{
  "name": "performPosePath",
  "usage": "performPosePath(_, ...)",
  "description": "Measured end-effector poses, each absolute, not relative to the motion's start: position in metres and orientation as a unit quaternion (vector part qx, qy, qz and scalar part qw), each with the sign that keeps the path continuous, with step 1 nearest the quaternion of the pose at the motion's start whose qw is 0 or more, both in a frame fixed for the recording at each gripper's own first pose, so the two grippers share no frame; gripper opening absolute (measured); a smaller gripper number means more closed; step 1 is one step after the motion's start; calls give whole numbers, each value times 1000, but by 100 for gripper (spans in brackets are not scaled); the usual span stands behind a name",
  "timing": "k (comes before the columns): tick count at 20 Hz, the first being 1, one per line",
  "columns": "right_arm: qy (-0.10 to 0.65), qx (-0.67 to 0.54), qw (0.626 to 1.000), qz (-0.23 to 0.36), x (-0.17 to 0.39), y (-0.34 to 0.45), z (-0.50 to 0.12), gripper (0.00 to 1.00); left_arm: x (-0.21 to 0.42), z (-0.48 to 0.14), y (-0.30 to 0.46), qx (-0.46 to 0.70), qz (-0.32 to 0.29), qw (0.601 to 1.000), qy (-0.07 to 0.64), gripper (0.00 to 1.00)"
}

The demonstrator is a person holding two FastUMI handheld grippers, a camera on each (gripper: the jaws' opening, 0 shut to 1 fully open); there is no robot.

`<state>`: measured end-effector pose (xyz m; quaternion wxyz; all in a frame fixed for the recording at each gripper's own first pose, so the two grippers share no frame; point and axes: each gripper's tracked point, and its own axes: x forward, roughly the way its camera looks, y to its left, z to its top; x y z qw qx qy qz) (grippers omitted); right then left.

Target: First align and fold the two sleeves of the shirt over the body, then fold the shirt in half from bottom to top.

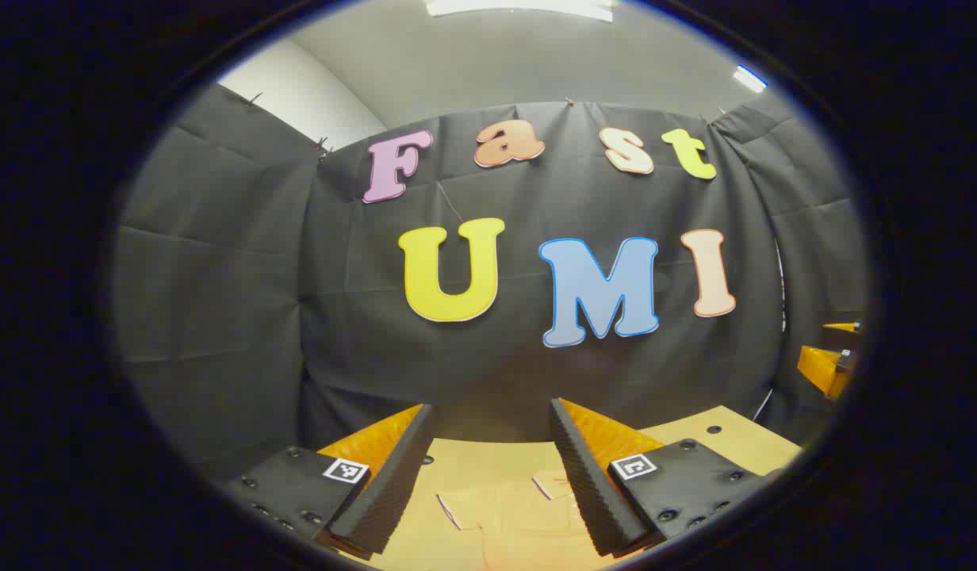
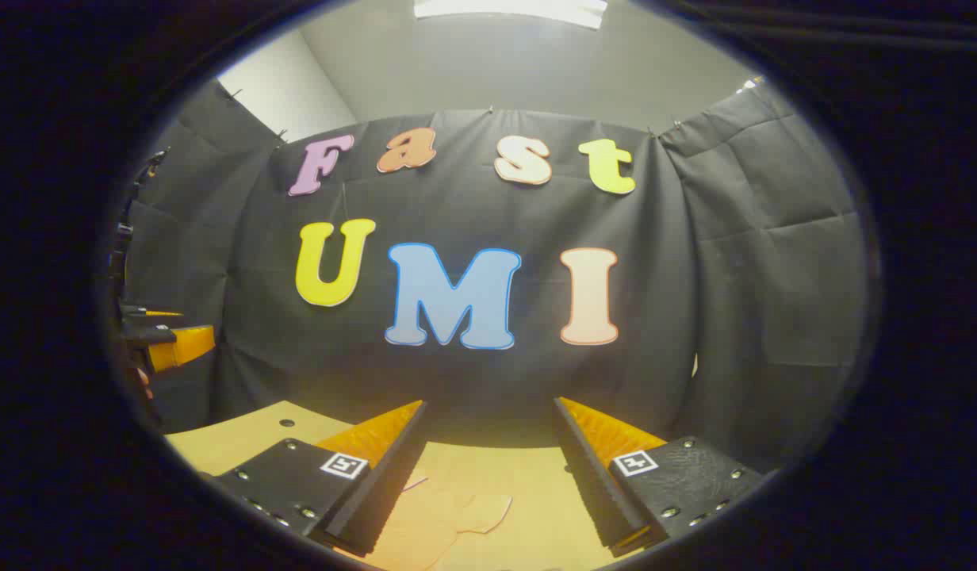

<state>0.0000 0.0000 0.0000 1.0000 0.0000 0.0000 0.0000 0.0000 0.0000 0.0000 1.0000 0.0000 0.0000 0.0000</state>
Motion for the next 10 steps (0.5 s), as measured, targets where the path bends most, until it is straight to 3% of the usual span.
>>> performPosePath(1, -1, 3, 1000, -12, 2, -4, 1, 96, 5, 0, -2, 4, -8, 1000, 1, 99)
performPosePath(2, -1, 7, 1000, -22, 5, -7, 1, 96, 10, -2, -3, 9, -16, 1000, 3, 94)
performPosePath(3, 1, 10, 1000, -28, 7, -6, -2, 96, 14, -2, -2, 13, -24, 1000, 3, 99)
performPosePath(6, 1, 11, 999, -46, 18, -5, -3, 96, 28, -6, 1, 10, -37, 999, 5, 94)
performPosePath(7, 3, 13, 999, -48, 21, -3, -4, 96, 31, -11, 4, 7, -38, 999, 10, 99)
performPosePath(10, 5, 18, 999, -48, 29, 6, -4, 96, 37, -20, 8, -2, -41, 999, 20, 99)
